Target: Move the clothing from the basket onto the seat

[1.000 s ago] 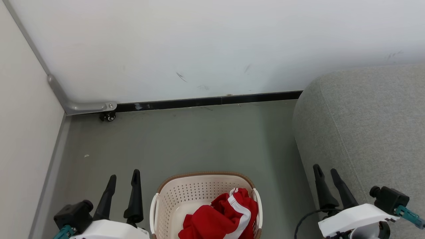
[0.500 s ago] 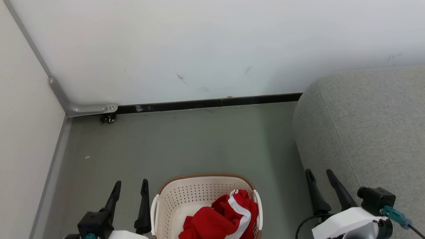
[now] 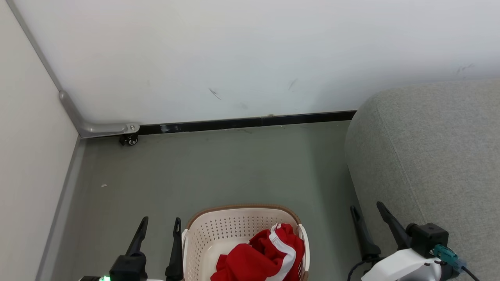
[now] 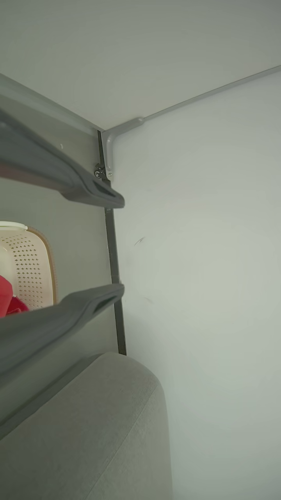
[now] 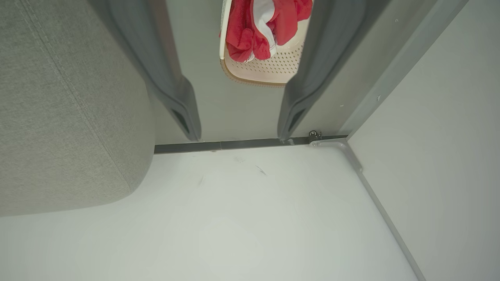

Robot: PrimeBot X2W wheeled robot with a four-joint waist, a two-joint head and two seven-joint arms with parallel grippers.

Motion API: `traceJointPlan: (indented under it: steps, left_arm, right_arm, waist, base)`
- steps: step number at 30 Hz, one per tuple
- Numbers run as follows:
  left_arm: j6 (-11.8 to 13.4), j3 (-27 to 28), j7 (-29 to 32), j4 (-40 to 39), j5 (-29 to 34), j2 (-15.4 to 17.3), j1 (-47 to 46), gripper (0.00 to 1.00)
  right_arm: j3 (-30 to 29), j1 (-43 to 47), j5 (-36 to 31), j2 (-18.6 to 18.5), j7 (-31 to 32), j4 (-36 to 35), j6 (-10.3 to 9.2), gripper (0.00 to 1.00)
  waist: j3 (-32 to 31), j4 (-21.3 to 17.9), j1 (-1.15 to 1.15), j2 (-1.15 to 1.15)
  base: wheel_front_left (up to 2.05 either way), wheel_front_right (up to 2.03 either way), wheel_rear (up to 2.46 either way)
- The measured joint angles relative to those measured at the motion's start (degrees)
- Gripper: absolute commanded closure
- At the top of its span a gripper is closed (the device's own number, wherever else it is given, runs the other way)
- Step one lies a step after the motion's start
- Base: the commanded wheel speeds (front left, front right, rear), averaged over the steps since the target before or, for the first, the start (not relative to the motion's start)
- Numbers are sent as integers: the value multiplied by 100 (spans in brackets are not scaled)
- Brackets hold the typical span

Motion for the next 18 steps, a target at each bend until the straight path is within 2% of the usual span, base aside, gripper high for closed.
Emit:
traceJointPlan:
  steps: [18]
  left_arm:
    - [48, 80, 0, 119, -20, -10, -1, 0]
  right_arm:
    - [-62, 2, -51, 29, -21, -85, 1, 0]
  waist:
    - [94, -12, -1, 0]
  base:
    - [0, 0, 0]
